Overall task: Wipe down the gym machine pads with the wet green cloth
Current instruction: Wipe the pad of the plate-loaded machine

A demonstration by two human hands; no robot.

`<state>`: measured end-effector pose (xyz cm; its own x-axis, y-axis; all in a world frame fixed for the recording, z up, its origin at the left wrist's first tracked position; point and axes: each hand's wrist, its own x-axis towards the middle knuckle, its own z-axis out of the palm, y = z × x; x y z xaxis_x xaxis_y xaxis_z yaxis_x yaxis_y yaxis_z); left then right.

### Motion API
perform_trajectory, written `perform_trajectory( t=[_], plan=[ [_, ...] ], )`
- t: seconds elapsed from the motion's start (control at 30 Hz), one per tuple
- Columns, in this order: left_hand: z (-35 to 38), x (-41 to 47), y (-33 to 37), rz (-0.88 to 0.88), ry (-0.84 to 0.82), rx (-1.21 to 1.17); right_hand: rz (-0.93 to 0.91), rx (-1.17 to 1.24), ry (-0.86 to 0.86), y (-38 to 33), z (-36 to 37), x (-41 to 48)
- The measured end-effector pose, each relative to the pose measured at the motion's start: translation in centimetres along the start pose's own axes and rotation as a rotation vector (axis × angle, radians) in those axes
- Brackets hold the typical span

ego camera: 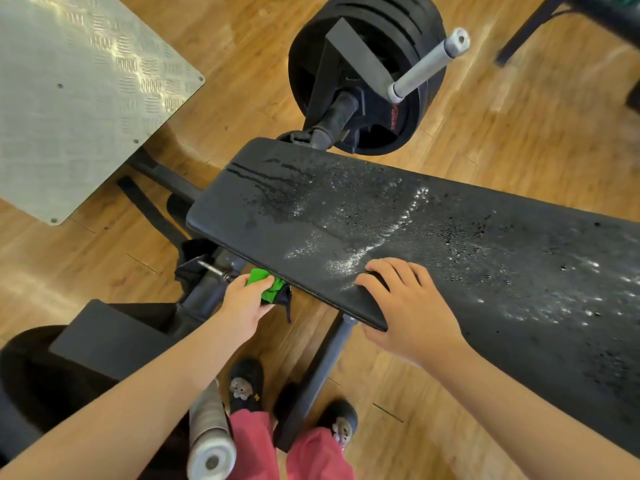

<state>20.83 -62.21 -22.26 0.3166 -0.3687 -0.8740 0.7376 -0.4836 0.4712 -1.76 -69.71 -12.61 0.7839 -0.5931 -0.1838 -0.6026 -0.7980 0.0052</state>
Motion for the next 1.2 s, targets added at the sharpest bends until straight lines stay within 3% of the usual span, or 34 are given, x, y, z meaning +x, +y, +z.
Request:
perform_trajectory(
  t=[0.2,0.4,0.53,0.77,0.87,1.1,1.2],
  plan=[
    [-0.9,0.3,1.1,0.001,-0.061,0.06,0.002,0.002,-0.016,0.0,0.0,0.0],
    [-2.5,2.9,3.8,0.054,0.223,-0.143,0.003,0.0,-0.014,-0.1,-0.1,0.0],
    [-3.6,4.8,5.9,0.098,0.328,-0.139,-0.007,0.0,-0.004,0.0,-0.1,0.0],
    [-2.2,3.1,2.7,-0.07,0.132,-0.23,-0.007,0.01,0.0,-0.1,-0.1,0.0],
    [-2.0,3.2,2.9,-0.042,0.12,-0.186,0.004,0.012,-0.01,-0.1,-0.1,0.0],
    [-3.7,6.9,5.8,0.05,0.296,-0.133,-0.008,0.0,-0.016,0.0,0.1,0.0],
    [-3.8,8.2,7.0,0.043,0.428,-0.214,-0.008,-0.002,-0.027,0.0,0.2,0.0]
  ],
)
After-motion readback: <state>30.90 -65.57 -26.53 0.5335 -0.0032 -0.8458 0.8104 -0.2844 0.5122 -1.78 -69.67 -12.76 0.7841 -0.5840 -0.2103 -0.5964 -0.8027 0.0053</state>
